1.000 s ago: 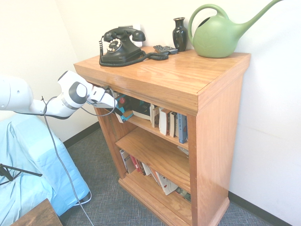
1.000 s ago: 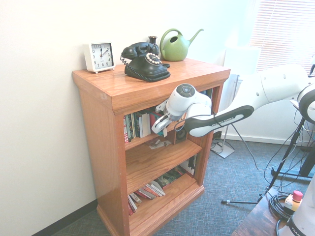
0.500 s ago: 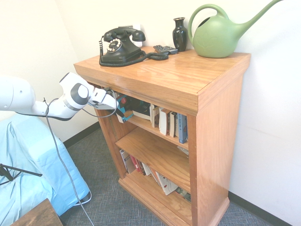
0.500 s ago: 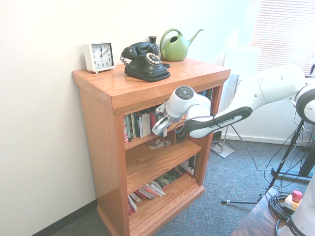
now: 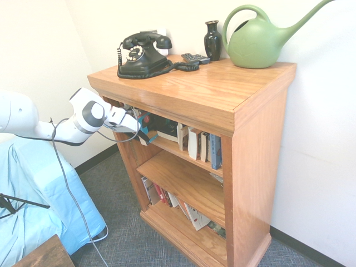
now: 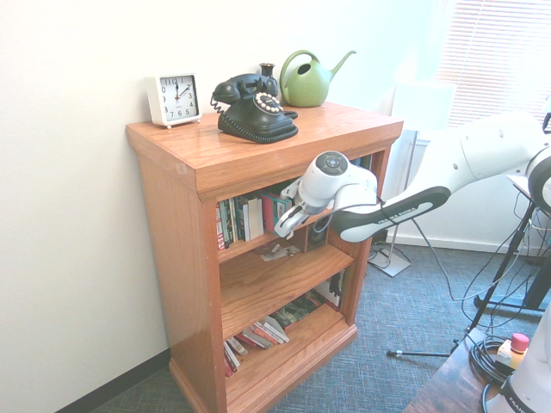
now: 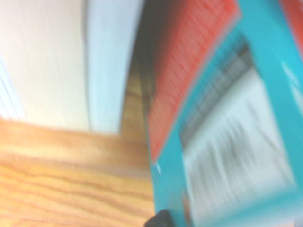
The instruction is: Organize the shelf
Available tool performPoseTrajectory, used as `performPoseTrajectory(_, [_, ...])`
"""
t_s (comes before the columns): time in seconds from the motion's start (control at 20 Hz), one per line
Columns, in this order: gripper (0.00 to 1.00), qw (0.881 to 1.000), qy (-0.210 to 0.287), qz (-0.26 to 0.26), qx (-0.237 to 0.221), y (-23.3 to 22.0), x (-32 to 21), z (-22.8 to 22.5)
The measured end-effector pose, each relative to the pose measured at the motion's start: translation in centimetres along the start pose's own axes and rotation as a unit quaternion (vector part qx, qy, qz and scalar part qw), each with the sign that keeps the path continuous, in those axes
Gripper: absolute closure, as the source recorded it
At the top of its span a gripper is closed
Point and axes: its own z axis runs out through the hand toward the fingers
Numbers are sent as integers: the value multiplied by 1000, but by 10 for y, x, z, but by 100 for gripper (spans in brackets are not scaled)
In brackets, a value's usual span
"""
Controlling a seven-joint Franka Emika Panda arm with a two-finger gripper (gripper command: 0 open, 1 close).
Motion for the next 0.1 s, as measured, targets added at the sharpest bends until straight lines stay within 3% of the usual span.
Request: performPoseTrajectory(0.1, [0, 1000, -4, 3, -2, 16, -8, -9])
